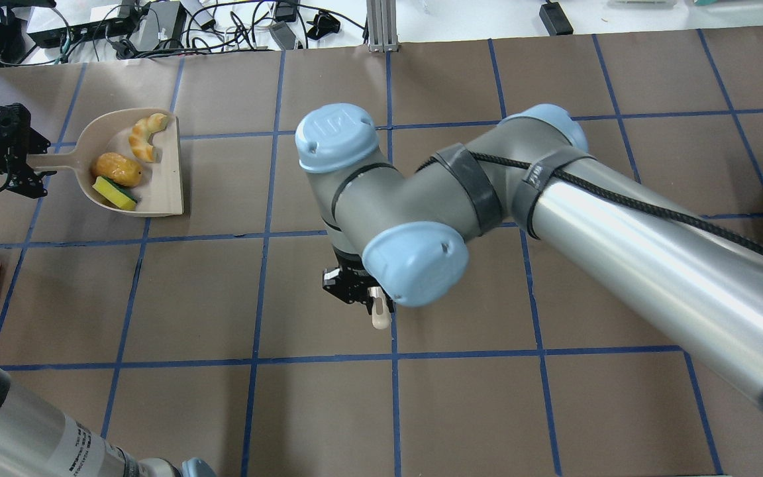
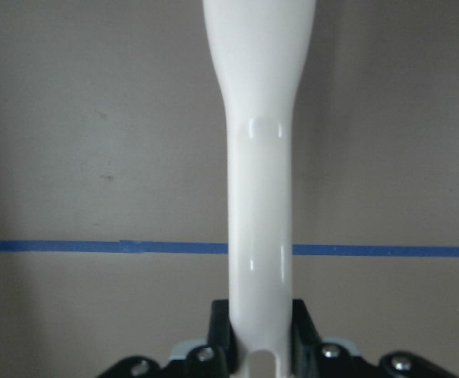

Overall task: Sweep and dump trash in nearest bin
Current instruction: 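Carry the dustpan over the trash bag while the right gripper withdraws the brush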

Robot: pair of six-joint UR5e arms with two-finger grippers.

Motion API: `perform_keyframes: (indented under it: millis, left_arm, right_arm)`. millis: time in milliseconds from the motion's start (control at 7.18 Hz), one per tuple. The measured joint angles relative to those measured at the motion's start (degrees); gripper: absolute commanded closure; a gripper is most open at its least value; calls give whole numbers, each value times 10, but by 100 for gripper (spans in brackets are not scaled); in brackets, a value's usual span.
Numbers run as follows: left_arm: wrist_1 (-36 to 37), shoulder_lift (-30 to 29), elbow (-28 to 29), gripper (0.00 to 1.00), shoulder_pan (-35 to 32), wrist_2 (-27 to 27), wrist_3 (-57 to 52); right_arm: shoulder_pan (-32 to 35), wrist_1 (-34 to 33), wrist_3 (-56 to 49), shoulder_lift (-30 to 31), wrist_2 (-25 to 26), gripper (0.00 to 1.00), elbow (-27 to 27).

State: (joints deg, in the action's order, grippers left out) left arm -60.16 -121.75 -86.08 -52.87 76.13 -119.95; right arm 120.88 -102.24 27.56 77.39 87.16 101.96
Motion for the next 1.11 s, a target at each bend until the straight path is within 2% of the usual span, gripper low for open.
perform_keyframes:
  millis: [279,418,1115]
  left_arm:
    - [-33,13,1,100,9,-25,45]
    - [-47,23,2,100,20,-33,60]
    - [-127,95,9,100,162,-69,81]
  right_arm:
    - [4,-97,1,60,-12,100,133]
    - [8,-124,6,71,-20,100,164]
    - [39,-141,35,62,-27,100,182]
